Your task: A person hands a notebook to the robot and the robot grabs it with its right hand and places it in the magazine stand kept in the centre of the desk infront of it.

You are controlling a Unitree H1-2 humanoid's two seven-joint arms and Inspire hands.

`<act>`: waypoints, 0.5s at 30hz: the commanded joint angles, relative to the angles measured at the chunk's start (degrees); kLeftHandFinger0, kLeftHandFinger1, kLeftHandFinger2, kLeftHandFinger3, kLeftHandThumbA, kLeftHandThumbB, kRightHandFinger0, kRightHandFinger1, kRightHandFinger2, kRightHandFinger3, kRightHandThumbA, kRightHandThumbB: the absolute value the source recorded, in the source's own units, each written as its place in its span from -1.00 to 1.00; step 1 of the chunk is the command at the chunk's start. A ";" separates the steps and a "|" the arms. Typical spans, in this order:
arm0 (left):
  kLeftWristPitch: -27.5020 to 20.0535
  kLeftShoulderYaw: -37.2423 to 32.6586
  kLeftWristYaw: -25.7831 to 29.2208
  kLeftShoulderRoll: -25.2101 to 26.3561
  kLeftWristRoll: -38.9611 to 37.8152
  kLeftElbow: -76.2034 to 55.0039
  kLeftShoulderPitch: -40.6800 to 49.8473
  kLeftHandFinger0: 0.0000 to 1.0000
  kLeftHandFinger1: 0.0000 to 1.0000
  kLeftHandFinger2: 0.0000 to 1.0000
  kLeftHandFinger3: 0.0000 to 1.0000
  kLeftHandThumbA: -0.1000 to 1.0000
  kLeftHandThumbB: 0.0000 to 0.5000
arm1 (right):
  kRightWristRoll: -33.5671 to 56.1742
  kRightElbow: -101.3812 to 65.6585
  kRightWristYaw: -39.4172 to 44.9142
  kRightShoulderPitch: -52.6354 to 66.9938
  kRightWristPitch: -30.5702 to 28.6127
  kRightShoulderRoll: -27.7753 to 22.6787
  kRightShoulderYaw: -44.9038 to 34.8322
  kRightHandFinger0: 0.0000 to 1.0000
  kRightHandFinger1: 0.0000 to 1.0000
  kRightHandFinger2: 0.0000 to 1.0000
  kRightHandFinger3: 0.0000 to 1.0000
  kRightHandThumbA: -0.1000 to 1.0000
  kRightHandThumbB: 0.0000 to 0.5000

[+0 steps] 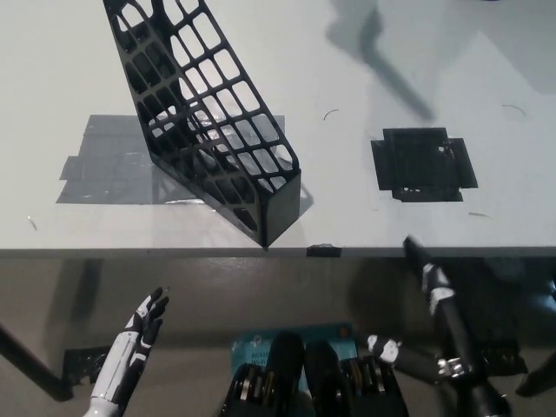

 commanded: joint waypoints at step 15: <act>-4.17 0.33 -0.74 0.83 0.19 -0.02 -0.90 1.00 1.00 1.00 1.00 1.00 1.00 | 5.13 -10.63 -2.20 -13.63 5.75 0.52 -10.37 1.00 1.00 1.00 1.00 1.00 0.07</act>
